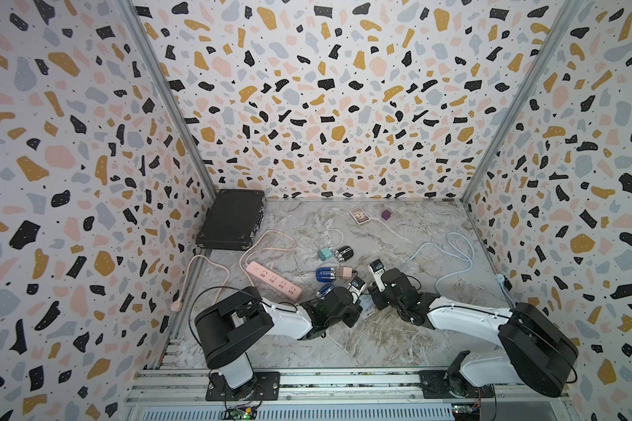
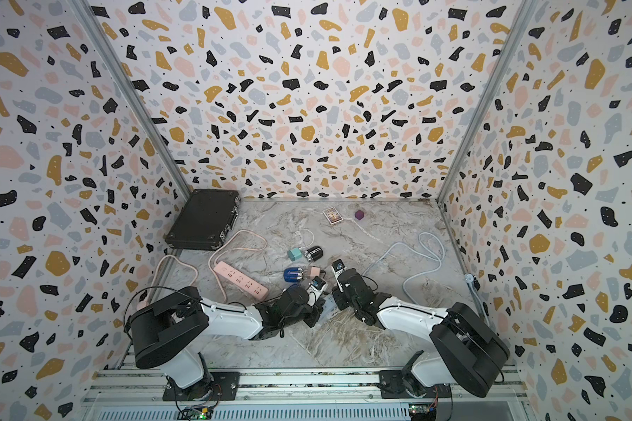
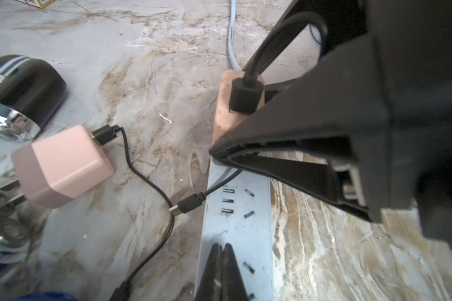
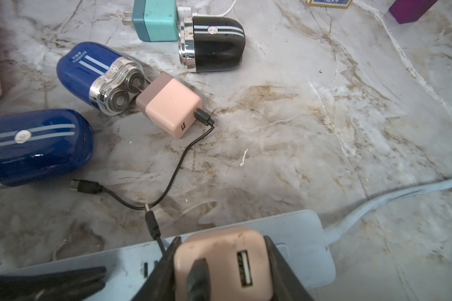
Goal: Unplug the electric shaver
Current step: Remove the plug from the socket.
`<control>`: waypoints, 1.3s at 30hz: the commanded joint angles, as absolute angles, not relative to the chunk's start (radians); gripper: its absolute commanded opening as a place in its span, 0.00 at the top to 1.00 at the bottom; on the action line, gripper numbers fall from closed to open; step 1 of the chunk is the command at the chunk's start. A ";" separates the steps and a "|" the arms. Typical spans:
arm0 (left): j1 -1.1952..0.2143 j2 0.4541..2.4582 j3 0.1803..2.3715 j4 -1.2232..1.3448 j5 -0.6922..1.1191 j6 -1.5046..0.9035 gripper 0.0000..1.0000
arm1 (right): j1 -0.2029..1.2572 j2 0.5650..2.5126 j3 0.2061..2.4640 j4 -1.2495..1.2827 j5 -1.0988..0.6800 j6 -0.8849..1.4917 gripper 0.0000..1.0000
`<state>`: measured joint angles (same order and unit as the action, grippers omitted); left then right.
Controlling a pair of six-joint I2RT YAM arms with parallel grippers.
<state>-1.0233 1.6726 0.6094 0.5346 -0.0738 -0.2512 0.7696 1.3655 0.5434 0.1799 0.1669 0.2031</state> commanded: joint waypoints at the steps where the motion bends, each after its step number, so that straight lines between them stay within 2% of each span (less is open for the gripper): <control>1: -1.028 1.712 0.607 0.500 -0.018 -0.255 1.00 | 0.779 1.360 0.565 0.152 0.088 0.235 1.00; 16: -1.025 1.733 0.599 0.485 -0.049 -0.278 1.00 | 0.779 1.329 0.580 0.119 0.093 0.216 1.00; 23: -1.012 1.773 0.612 0.491 -0.006 -0.299 1.00 | 0.779 1.286 0.594 0.083 0.100 0.207 1.00; 39: -1.009 1.792 0.630 0.459 0.008 -0.306 1.00 | 0.797 1.249 0.638 0.041 0.212 0.162 1.00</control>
<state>-1.0157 1.7435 0.6449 0.6151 -0.0044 -0.3000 0.7803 1.3048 0.5743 0.0124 0.1818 0.1894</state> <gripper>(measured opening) 0.047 0.457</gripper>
